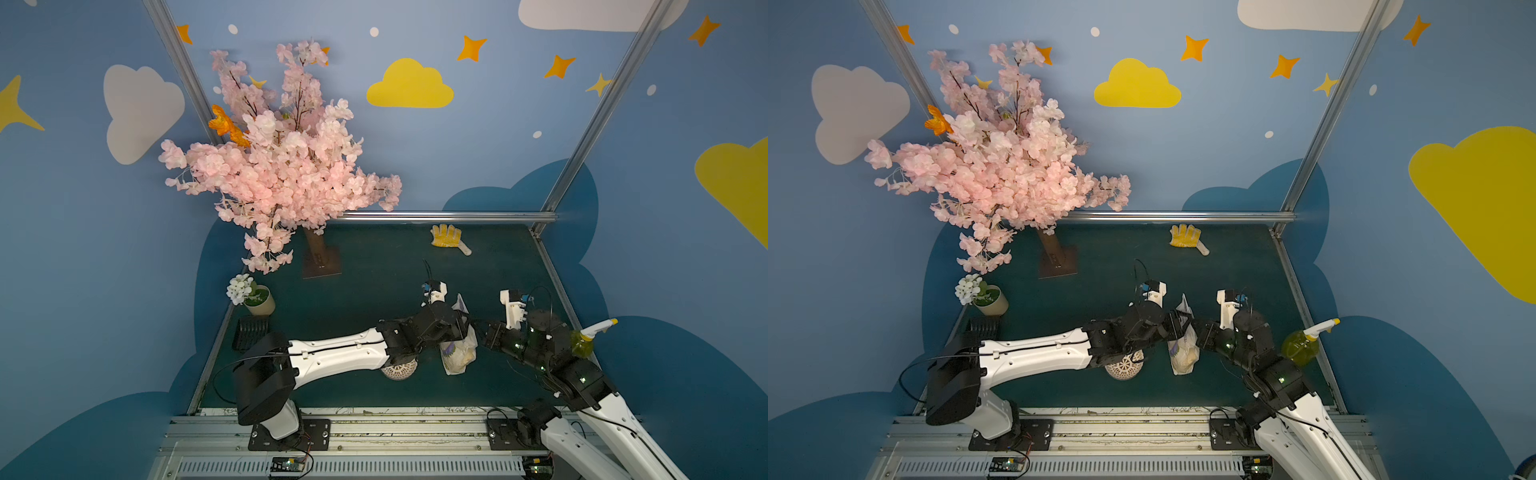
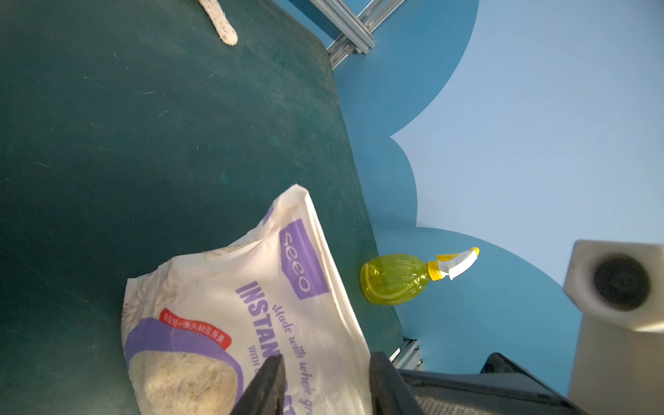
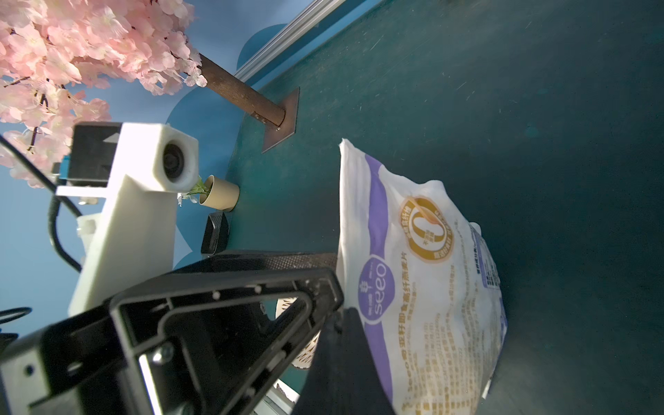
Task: Pour the oats into the breakfast bowl
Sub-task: Open the oats bag at the center of the board.
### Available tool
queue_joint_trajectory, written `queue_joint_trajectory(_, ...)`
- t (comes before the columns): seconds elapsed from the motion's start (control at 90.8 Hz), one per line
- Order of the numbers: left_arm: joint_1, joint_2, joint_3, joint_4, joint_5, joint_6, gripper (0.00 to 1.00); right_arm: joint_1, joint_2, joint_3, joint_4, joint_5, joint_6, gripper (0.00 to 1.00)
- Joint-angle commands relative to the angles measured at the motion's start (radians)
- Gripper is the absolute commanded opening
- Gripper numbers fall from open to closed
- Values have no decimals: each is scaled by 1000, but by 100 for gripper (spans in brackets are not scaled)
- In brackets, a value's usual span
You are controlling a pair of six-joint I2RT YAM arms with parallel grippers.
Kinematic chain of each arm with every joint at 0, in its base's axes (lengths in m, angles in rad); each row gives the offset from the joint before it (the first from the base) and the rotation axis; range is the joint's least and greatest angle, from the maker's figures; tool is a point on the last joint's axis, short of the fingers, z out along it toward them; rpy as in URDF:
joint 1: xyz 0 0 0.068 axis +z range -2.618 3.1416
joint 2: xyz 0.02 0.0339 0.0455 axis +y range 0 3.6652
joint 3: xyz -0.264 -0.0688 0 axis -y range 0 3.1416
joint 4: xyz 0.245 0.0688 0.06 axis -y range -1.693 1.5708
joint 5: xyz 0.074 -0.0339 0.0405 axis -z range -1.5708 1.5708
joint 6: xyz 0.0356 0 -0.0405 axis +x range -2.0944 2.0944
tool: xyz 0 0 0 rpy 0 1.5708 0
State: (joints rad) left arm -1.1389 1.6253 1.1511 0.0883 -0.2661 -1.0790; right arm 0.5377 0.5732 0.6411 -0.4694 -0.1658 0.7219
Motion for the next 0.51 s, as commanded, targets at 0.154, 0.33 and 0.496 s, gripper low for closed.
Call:
queue_joint_trajectory(0.154, 7, 32, 32, -22, -11, 8, 41, -1, -22, -5, -11, 9, -5, 0)
queue_joint_trajectory(0.33, 7, 33, 30, -41, -15, 8, 39, 0, -28, -1, -18, 30, -4, 0)
queue_joint_trajectory(0.496, 7, 29, 20, -55, -23, 8, 37, -1, -34, 0, -23, 53, -2, 0)
